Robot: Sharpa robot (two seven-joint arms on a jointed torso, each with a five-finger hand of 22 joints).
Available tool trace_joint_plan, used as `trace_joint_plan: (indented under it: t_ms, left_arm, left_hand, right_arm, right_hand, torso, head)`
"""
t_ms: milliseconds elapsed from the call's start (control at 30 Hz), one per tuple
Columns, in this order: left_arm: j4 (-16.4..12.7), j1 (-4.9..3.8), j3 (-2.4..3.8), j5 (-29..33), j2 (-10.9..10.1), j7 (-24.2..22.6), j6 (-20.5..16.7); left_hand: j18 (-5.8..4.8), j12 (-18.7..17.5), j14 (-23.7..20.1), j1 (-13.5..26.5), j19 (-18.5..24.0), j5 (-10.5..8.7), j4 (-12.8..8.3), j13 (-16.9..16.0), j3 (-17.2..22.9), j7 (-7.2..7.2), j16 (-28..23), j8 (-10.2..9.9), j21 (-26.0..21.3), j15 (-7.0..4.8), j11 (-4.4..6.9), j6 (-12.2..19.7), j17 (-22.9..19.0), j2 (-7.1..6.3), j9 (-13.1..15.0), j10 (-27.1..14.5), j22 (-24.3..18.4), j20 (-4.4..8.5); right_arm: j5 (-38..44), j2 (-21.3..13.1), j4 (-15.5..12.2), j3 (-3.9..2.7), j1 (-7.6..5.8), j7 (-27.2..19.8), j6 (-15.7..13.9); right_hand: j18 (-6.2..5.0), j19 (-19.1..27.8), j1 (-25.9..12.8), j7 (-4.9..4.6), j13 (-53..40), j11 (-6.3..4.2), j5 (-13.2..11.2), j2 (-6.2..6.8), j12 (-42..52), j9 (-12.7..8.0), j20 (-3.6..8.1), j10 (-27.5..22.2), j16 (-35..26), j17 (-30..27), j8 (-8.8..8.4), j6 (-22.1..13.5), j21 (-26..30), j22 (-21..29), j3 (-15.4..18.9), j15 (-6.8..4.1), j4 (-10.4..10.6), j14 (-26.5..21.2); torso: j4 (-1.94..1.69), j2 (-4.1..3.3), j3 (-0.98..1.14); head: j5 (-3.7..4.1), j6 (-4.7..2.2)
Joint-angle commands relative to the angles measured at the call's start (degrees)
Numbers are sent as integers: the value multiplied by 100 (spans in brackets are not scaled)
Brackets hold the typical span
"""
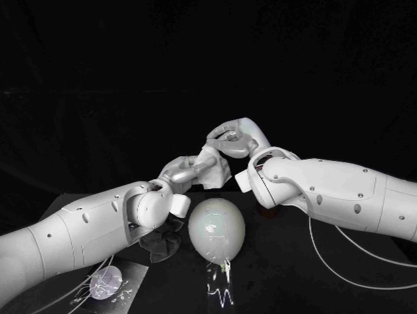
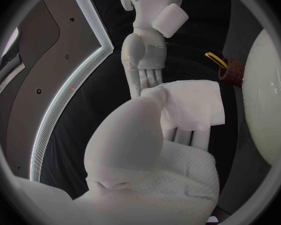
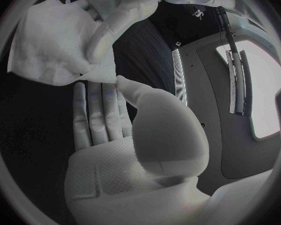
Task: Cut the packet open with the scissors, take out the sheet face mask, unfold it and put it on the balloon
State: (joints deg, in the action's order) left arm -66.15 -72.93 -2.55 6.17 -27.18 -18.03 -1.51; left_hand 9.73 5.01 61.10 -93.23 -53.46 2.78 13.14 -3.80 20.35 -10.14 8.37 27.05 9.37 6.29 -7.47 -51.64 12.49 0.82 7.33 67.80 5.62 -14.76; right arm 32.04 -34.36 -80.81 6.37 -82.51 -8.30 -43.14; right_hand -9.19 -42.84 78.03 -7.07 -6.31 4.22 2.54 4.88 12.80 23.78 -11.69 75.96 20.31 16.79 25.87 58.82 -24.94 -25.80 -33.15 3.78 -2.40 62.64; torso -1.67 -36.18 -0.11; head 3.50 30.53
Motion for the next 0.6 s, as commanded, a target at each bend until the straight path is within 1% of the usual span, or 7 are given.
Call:
trace_joint_plan:
  t_ms: [33, 167, 233, 300, 333, 367, 600]
  left_arm:
    - [-35, -1, 6, 254, 3, -203, 62]
    - [-71, -1, 7, 343, -9, -208, 124]
    - [-98, -1, 7, 369, -17, -200, 151]
    - [-128, -1, 7, 387, -27, -186, 170]
    - [-146, 0, 7, 395, -34, -174, 178]
    - [-158, 0, 7, 399, -39, -166, 181]
    - [-314, 0, 8, 448, -141, -80, 187]
  left_hand:
    - [88, -27, 51, 79, -69, 0, 17, 12, 130, 2, 21, 48, 35, -24, 21, -35, 22, 15, 62, 87, 3, 35]
    - [84, -77, 71, 196, -91, 3, 64, 15, 257, -4, 20, 56, 38, -27, 19, -27, 44, 4, 93, 130, -11, 45]
    - [89, -93, 104, 233, -132, 4, 61, 13, 322, -5, 32, 67, 56, -37, 23, -33, 59, -9, 113, 159, -10, 59]
    - [95, -125, 221, 311, -374, 4, 47, 13, 452, -19, 81, 79, 178, -65, 24, -21, 102, -29, 152, 194, 25, 171]
    - [95, -131, 233, 334, -406, 4, 43, 13, 490, -25, 82, 80, 190, -67, 21, -15, 109, -34, 163, 195, 25, 188]
    - [94, -135, 241, 346, -424, 4, 39, 14, 512, -27, 84, 80, 197, -69, 19, -12, 114, -38, 168, 194, 24, 198]
    - [93, -150, 390, 521, -619, 4, 38, 20, 734, -54, 126, 68, 249, -94, -4, 48, 165, -73, 227, 103, 5, 281]
  right_arm:
    - [55, 26, 69, -5, -3, 121, 152]
    - [44, 61, 169, -2, -5, 217, 287]
    - [-42, 88, 236, 4, -5, 200, 411]
    - [-115, 111, 308, 12, -6, 160, 535]
    - [-141, 120, 349, 17, -6, 134, 602]
    - [-154, 123, 373, 20, -6, 119, 640]
    - [-252, -12, 540, 55, -6, -110, 846]
  right_hand:
    - [-100, 37, -6, -10, -6, -42, 22, -40, -13, 20, 6, -9, -26, 9, 27, -4, -40, -18, -27, 8, -17, 5]
    - [-90, 110, -49, -42, 6, -6, 21, -63, -76, 48, -7, -92, -96, 18, 5, -73, -78, -76, -60, 47, -19, -74]
    - [-57, 224, -128, -152, 86, 120, 18, -68, -282, 46, -51, -424, -233, -7, -89, -283, -51, -89, -62, 155, 24, -289]
    - [14, 440, -334, -384, 253, 390, -8, -25, -661, -68, -141, -1076, -435, -65, -377, -713, 95, -27, -55, 350, 185, -702]
    - [72, 630, -537, -589, 283, 596, -9, 143, -874, -189, -230, -1484, -573, -120, -637, -1031, 254, 53, 51, 515, 315, -1061]
    - [82, 692, -580, -640, 278, 649, 27, 214, -902, -234, -261, -1580, -601, -134, -725, -1120, 318, 89, 104, 558, 343, -1169]
    - [28, 874, -821, -741, 253, 754, 35, 422, -853, -418, -426, -1954, -596, -179, -1061, -1366, 643, 297, 604, 685, 652, -1609]
  torso:
    - [0, -2, 2]
    - [1, -3, 1]
    - [4, -2, 0]
    - [2, -5, 2]
    - [-2, -7, 2]
    - [-5, -8, 4]
    - [7, -8, -2]
  head:
    - [18, 9]
    - [18, 18]
    - [24, 17]
    - [27, 24]
    - [27, 29]
    - [29, 34]
    - [41, 60]
